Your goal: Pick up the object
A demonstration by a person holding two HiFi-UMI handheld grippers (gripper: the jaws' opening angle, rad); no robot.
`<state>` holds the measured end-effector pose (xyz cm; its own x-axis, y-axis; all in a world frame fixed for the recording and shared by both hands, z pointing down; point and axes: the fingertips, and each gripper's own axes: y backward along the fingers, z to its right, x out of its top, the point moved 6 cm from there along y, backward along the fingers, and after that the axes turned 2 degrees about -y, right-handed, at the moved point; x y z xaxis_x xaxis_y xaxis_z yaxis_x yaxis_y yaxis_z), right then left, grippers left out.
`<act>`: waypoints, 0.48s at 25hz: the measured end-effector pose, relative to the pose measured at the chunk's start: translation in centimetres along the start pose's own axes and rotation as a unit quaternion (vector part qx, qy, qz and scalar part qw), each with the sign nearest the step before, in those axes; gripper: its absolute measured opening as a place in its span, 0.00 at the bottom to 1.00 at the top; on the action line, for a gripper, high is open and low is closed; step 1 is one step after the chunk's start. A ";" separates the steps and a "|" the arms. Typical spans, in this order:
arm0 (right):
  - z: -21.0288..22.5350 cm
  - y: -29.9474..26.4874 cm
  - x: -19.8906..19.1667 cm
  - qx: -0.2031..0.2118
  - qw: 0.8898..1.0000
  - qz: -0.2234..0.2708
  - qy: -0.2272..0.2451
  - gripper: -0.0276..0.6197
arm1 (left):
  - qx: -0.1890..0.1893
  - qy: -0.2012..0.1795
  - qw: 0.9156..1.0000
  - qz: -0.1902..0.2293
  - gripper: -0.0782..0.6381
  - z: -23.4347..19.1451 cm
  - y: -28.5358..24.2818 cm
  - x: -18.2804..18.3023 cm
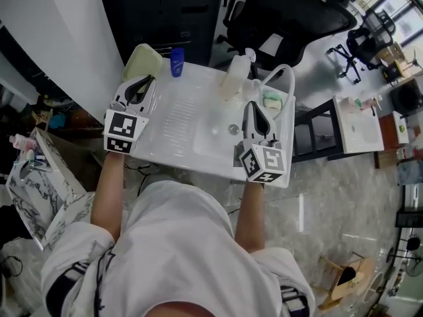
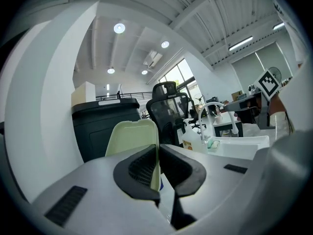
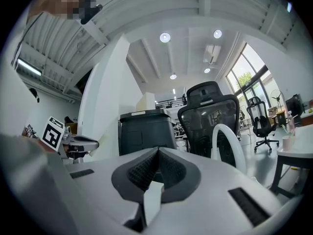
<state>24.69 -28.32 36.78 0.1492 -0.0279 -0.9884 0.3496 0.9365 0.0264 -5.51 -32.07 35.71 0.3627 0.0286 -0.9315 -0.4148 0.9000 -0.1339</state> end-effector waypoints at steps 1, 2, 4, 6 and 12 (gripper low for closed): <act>0.0 0.0 0.1 0.000 1.000 0.001 0.001 0.05 | 0.002 0.001 1.000 0.004 0.16 -0.1 0.1 0.1; 0.1 -0.1 0.2 0.000 1.000 0.001 0.002 0.05 | 0.003 0.003 1.000 0.007 0.16 -0.2 0.1 0.2; 0.2 -0.3 0.4 -0.001 1.000 0.002 0.008 0.05 | 0.006 0.010 1.000 0.012 0.16 -0.4 0.1 0.6; 0.3 -0.2 0.6 -0.001 1.000 0.001 0.014 0.05 | 0.007 0.014 1.000 0.015 0.16 -0.4 0.2 1.0; 0.8 -0.3 0.7 -0.006 1.000 -0.003 0.024 0.05 | 0.004 0.018 1.000 0.024 0.16 -0.5 0.2 1.5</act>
<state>25.44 -28.86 36.17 0.1029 -0.0180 -0.9945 0.3393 0.9405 0.0180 -5.44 -32.09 34.12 0.3110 0.0567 -0.9487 -0.4250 0.9012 -0.0854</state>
